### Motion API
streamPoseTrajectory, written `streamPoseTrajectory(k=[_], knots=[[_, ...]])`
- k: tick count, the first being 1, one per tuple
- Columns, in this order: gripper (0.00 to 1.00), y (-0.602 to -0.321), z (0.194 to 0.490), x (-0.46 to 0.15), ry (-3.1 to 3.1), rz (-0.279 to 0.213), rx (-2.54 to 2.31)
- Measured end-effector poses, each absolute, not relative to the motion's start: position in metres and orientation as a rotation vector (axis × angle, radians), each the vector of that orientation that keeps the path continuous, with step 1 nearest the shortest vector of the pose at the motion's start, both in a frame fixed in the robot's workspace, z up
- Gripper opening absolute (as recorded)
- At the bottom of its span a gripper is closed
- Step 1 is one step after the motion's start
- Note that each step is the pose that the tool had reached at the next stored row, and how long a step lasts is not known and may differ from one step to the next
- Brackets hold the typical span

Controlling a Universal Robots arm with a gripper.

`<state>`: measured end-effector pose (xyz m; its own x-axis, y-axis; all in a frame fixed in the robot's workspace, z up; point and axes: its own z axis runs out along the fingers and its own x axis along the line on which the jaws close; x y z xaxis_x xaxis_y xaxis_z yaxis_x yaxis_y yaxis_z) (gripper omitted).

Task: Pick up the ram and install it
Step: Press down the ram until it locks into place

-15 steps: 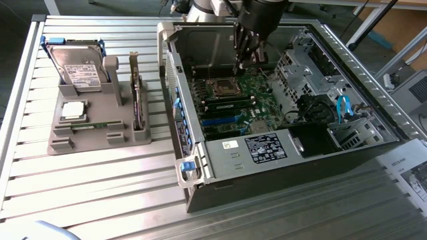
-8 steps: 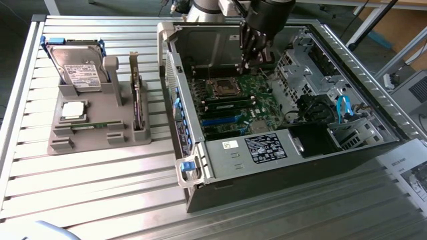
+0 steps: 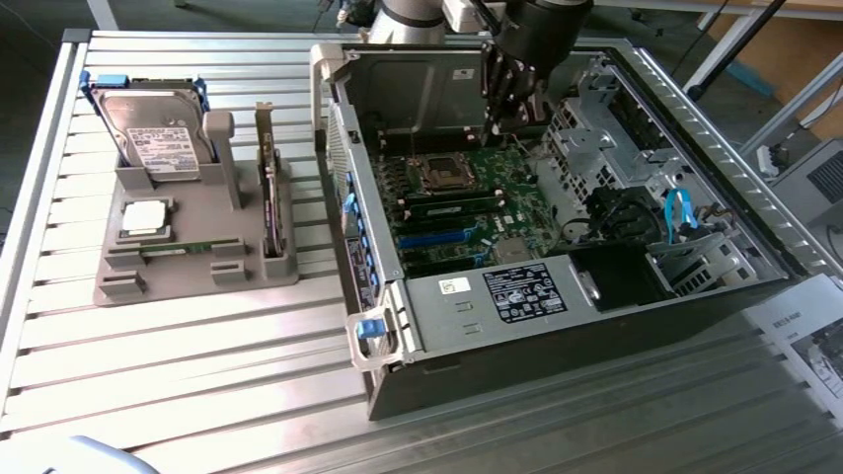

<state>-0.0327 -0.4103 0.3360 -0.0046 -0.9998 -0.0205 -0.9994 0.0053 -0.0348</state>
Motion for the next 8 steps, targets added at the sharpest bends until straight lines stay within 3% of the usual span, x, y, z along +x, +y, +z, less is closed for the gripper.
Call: streamPoseTrajectory(k=[8], knots=[[0.1,-0.4102,0.3376,-0.0326,2.199,-0.016,-2.188]])
